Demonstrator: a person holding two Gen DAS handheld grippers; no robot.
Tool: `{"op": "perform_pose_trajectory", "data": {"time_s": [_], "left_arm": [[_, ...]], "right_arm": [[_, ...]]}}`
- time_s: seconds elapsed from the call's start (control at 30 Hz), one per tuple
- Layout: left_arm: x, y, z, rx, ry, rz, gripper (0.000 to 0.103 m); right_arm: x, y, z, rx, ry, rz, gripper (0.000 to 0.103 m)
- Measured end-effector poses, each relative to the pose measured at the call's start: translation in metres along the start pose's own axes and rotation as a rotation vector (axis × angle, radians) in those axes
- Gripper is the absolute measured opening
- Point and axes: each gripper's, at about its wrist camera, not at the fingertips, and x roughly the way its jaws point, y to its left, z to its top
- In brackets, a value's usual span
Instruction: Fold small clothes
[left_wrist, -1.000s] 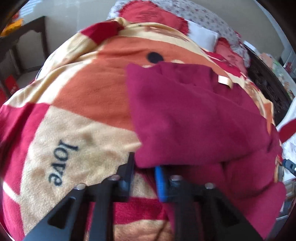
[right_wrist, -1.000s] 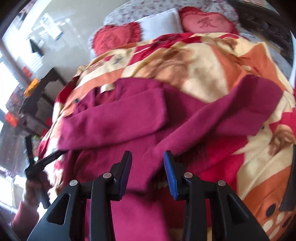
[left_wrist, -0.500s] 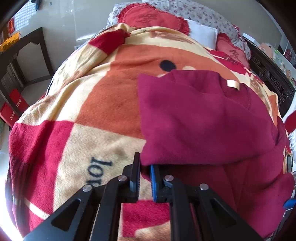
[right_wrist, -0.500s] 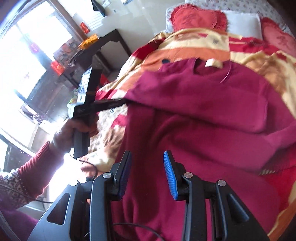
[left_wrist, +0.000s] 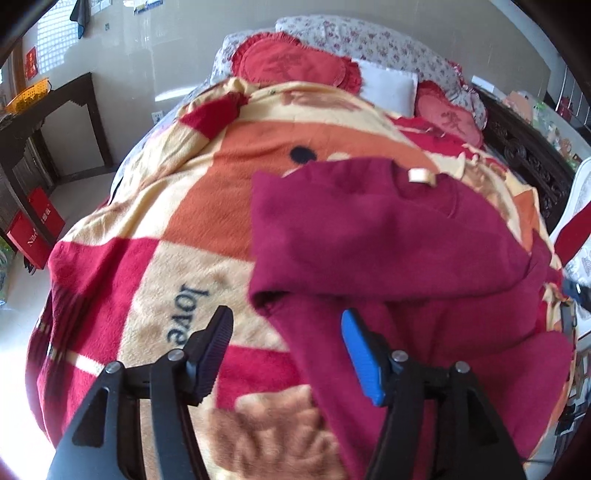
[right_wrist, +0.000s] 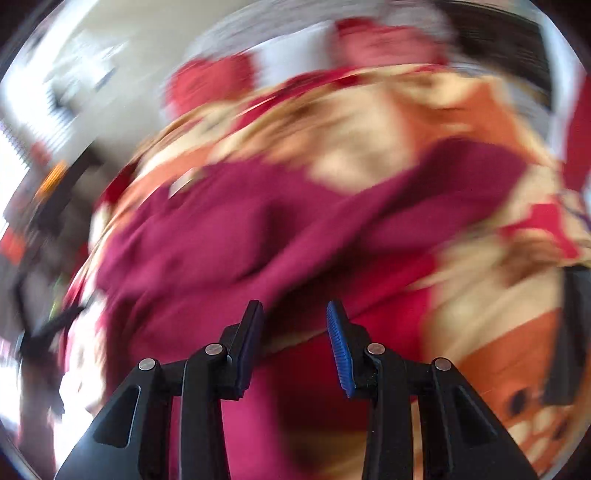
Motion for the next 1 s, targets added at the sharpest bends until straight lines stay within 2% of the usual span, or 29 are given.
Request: {"op": "perform_pose_trajectory", "data": {"time_s": [0.1,0.2,0.3,0.4,0.63,0.73,0.77,0.8,0.87,0.93,1.0], "left_arm": [[-0.003,-0.02,0.007,0.023,-0.023,-0.006,0.067],[0.003,-0.041,0.012,0.061,-0.03,-0.006,0.071],[0.015,-0.061,0.016,0.083,-0.017,-0.01,0.073],[0.028,-0.076,0.018,0.102,-0.006,0.004,0.074],[0.059,-0.095,0.019,0.132,0.031,0.058,0.075],[0.065,-0.094,0.019,0.119,0.045,0.057,0.075],[0.065,-0.093,0.019,0.117,0.047,0.056,0.075],[0.066,-0.093,0.019,0.116,0.048,0.055,0.075],[0.065,-0.091,0.019,0.115,0.048,0.052,0.075],[0.063,-0.09,0.02,0.115,0.046,0.052,0.075],[0.062,-0.088,0.021,0.109,0.046,0.054,0.075]], "right_arm": [[-0.004,-0.049,0.041,0.114,-0.049,-0.086,0.018],[0.008,-0.082,0.079,0.201,-0.063,-0.106,0.018],[0.031,-0.091,0.103,0.242,-0.041,-0.098,0.018],[0.055,-0.09,0.117,0.264,-0.033,-0.128,0.018],[0.099,-0.1,0.131,0.293,0.021,-0.205,0.019],[0.105,-0.108,0.131,0.311,0.006,-0.2,0.018],[0.105,-0.108,0.13,0.294,-0.004,-0.211,0.014],[0.104,-0.107,0.131,0.278,-0.009,-0.226,0.003],[0.097,-0.098,0.13,0.212,-0.033,-0.273,0.0],[0.082,-0.087,0.13,0.166,-0.075,-0.246,0.0],[0.06,-0.072,0.128,0.137,-0.128,-0.172,0.0]]}}
